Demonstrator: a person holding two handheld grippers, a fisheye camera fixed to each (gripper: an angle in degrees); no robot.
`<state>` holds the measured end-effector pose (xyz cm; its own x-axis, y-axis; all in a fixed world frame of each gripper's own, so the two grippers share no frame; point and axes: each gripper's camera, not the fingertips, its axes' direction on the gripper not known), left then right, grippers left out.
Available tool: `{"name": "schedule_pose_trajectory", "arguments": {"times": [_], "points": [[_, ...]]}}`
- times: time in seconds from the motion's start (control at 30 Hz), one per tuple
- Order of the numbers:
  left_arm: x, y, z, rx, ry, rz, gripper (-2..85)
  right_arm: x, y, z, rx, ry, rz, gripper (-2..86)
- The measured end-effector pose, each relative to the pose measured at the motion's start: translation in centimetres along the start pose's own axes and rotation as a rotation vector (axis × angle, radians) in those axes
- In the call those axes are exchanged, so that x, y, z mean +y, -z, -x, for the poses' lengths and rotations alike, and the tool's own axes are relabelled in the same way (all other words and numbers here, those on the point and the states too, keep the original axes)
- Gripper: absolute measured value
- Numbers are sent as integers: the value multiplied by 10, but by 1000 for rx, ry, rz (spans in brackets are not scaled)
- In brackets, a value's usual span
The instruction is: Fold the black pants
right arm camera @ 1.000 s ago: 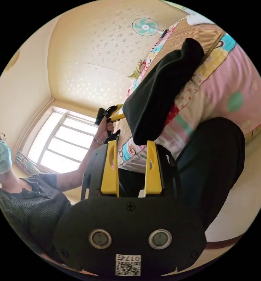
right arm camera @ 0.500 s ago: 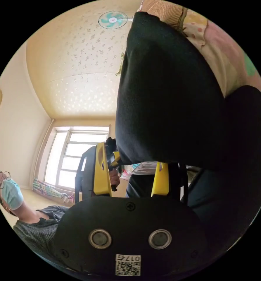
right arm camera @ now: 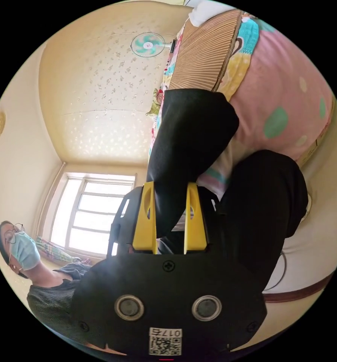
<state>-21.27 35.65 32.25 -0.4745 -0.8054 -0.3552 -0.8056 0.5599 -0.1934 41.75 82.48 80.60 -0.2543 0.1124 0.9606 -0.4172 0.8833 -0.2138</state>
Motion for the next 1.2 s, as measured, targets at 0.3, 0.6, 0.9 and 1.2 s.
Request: {"name": "schedule_pose_trajectory", "arguments": {"times": [0.3,0.6,0.9,1.2], "points": [[-27,29,36,171,54,-69,289,-8,9,13,32,-47,20,123],[-44,-2,46,253,143,-70,97,27,60,-26,-67,35,-83,202],[11,-62,-13,56,18,65,75,1,31,-75,-519,-10,43,237],[50,-145,-160,-529,-560,172,99,-24,58,-59,-1046,400,-18,178]]}}
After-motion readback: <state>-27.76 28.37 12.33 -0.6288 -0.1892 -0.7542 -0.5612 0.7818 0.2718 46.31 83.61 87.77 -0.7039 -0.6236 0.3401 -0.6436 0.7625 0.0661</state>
